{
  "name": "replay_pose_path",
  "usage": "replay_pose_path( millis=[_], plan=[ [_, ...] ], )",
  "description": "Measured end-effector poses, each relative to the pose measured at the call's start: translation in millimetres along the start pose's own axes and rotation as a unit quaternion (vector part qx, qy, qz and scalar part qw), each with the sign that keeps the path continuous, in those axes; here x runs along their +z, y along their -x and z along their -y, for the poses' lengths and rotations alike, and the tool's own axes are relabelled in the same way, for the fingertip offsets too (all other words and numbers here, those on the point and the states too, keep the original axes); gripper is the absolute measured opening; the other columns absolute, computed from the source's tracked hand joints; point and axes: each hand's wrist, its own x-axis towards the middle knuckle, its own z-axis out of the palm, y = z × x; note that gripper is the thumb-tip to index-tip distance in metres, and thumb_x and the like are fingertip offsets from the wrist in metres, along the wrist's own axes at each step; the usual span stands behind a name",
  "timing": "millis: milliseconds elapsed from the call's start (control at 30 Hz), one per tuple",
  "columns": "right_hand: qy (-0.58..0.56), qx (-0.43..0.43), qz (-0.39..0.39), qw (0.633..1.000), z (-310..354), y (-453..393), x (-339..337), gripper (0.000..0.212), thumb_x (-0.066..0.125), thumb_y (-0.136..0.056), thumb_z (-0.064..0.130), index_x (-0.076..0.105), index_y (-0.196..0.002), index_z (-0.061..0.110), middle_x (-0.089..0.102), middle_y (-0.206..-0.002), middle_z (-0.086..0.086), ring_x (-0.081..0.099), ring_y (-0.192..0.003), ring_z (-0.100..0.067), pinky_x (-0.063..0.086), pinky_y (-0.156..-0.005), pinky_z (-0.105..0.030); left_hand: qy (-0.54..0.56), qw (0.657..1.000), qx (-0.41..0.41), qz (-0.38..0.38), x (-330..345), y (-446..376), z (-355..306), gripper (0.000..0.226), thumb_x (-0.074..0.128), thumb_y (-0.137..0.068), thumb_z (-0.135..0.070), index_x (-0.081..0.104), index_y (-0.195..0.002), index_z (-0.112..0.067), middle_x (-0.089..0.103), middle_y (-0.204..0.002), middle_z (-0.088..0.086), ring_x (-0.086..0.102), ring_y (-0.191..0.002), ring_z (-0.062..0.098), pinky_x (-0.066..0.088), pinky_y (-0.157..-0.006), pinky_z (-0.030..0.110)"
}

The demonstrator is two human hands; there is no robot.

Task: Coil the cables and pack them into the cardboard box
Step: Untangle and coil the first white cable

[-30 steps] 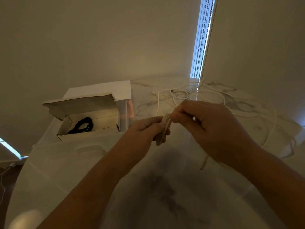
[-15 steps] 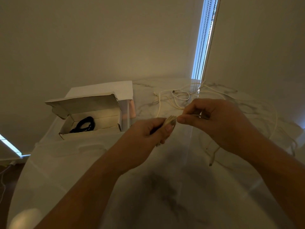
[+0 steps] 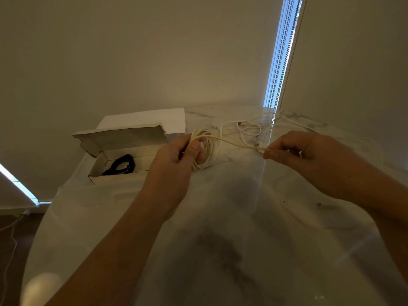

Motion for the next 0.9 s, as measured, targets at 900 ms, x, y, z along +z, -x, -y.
replay_pose_path(
  millis=[900],
  plan=[
    [-0.384,0.142,-0.060,0.910,0.2,-5.7,31.0,0.017,0.070,-0.087,0.017,0.077,-0.102,0.021,0.075,-0.090,-0.004,0.065,-0.076,-0.014,0.048,-0.073,-0.032,0.062,0.993,-0.012,0.099,29.4,23.1,-3.2,0.025,0.051,-0.100,-0.023,0.071,-0.112,-0.014,0.073,-0.084,0.003,0.071,-0.084,0.012,0.058,-0.084,0.025]
  ],
)
